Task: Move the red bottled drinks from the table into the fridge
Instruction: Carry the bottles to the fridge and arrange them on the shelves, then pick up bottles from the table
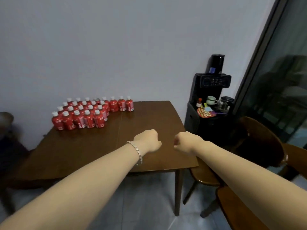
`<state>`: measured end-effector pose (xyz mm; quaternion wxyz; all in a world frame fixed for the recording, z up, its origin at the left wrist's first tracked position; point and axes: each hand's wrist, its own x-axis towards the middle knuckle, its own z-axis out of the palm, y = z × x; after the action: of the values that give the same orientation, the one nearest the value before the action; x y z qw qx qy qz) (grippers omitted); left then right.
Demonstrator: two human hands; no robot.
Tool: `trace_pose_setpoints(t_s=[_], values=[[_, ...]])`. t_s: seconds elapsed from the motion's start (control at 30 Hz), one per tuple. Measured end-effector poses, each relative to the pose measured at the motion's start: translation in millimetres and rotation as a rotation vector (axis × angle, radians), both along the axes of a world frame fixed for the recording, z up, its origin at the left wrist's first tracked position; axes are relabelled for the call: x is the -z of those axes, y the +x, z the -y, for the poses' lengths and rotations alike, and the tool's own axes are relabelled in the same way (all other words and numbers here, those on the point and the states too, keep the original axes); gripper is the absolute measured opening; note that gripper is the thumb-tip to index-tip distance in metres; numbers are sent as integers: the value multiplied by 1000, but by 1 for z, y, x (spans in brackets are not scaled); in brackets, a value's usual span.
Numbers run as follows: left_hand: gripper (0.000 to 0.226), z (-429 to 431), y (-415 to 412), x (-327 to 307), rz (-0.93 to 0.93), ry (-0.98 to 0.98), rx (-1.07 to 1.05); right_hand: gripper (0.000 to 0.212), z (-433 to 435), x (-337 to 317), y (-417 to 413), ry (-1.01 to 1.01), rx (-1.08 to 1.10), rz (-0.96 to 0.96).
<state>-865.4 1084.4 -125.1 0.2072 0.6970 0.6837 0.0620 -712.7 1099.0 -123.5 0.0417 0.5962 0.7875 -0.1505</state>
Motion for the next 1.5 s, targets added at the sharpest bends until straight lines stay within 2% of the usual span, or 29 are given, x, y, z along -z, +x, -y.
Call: trace_pose_setpoints(t_s=[0.4,0.57,0.73,0.87,1.03,1.17,1.27,1.33,1.43,1.5], values=[[21,-213,-143,20,91,12,-333,31,-257,11,-148,-30,-253,87],[16,-303,-225,47,76,30,-329,28,-346,41,-224,-25,-246,66],[16,-395,-294,71,108,53,-277,26,-423,68,-288,-57,-131,4],[40,-466,-336,100,154,48,-297,33,-482,96,-328,-92,-29,-76],[55,-532,-366,155,184,8,-355,52,-546,152,-359,-137,66,-185],[80,-579,-379,197,332,111,-510,79,-599,194,-378,-27,217,-466],[83,-607,-385,213,419,137,-621,94,-631,215,-385,-26,380,-689],[68,-621,-389,226,465,167,-660,81,-649,231,-385,-58,420,-762],[35,-623,-391,235,396,323,-644,34,-658,244,-380,88,402,-765],[34,-619,-395,239,361,350,-596,31,-657,249,-374,127,369,-758]])
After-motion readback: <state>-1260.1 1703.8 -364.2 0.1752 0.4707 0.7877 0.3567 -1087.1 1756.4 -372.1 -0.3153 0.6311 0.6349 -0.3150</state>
